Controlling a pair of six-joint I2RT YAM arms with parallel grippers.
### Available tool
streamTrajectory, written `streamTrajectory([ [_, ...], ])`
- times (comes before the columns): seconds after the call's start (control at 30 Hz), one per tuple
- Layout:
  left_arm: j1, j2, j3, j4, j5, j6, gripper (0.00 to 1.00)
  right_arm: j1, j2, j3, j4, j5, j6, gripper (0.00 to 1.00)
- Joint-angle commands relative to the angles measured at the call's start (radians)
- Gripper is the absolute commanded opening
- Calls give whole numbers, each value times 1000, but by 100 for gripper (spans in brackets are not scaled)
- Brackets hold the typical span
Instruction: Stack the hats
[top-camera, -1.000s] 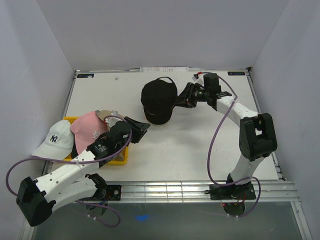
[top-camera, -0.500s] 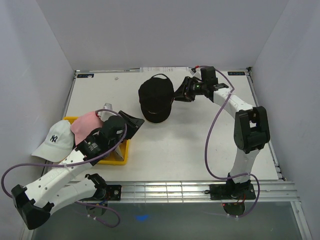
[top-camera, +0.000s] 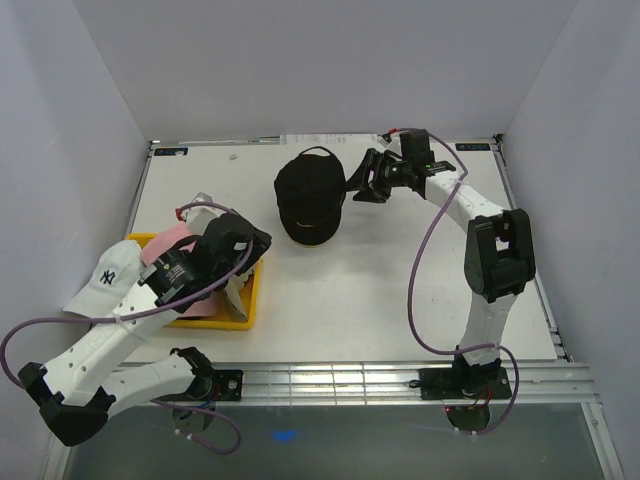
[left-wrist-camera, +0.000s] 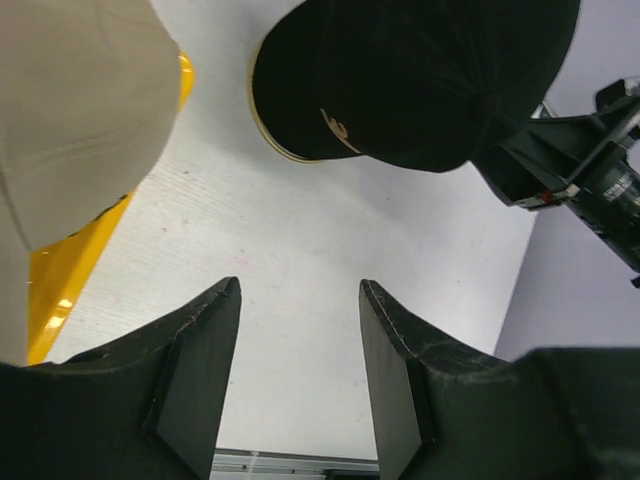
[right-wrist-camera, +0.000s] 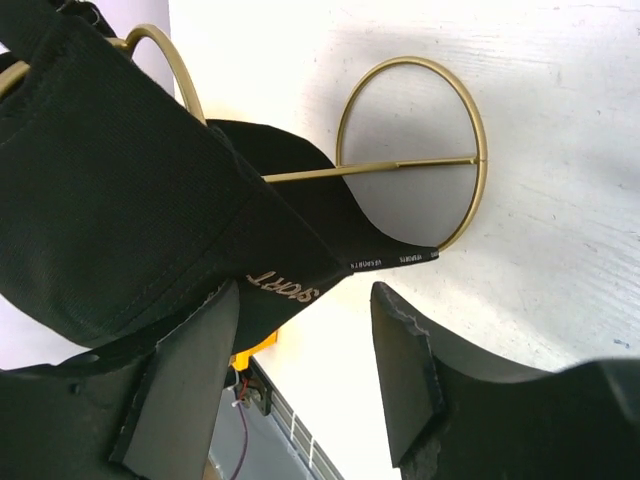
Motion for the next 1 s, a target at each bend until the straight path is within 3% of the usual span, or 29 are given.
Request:
streamTrajectory([
  [0.0, -4, 34, 98, -288, -108, -78, 61, -11, -16, 52, -6, 1, -26, 63],
  [0.2, -2, 124, 213, -534, -186, -189, 63, -43, -68, 37, -45, 14, -29, 70],
  [0.57, 59, 103, 118, -533, -156, -207, 60, -97, -235, -110, -45, -2, -49, 73],
  [0.97, 140, 20, 26, -533, -159, -157, 66, -99, -373, -246, -25, -20, -69, 73],
])
